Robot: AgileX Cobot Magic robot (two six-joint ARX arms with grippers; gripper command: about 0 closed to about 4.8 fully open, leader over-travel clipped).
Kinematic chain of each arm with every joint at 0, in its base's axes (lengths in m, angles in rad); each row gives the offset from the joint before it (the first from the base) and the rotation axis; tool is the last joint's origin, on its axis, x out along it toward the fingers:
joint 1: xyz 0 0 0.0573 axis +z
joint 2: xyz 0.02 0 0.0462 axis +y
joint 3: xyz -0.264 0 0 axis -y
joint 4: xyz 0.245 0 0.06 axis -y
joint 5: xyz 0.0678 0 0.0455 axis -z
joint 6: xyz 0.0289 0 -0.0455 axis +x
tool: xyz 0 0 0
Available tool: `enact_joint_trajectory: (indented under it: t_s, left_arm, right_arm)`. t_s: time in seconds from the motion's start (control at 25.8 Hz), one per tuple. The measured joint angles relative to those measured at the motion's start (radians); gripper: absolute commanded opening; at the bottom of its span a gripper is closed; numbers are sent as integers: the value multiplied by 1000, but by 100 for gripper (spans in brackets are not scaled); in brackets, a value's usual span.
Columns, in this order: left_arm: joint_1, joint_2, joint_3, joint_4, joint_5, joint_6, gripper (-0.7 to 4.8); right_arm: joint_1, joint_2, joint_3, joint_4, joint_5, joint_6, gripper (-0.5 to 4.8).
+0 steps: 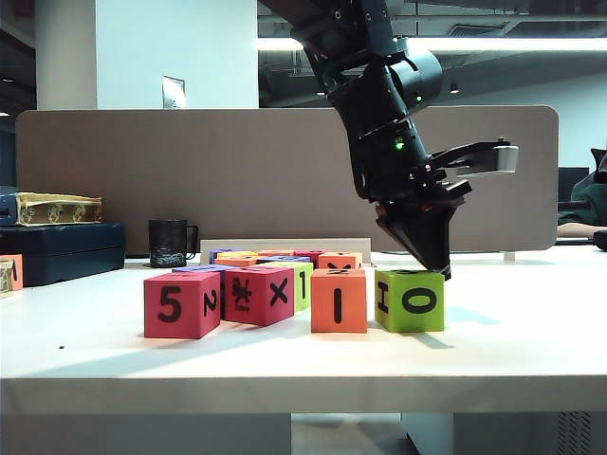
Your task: Select the appropriate blocks from the scattered letter blocks on the table and arrange them in a row to spell out "23".
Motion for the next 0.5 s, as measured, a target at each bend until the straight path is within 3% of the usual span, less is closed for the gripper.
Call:
enact_joint_trajectory:
  t_s: [0.5]
  left_arm:
    - [0, 0, 1, -47, 0, 0, 16]
  right_arm:
    - [0, 0, 0, 0, 0, 0, -1]
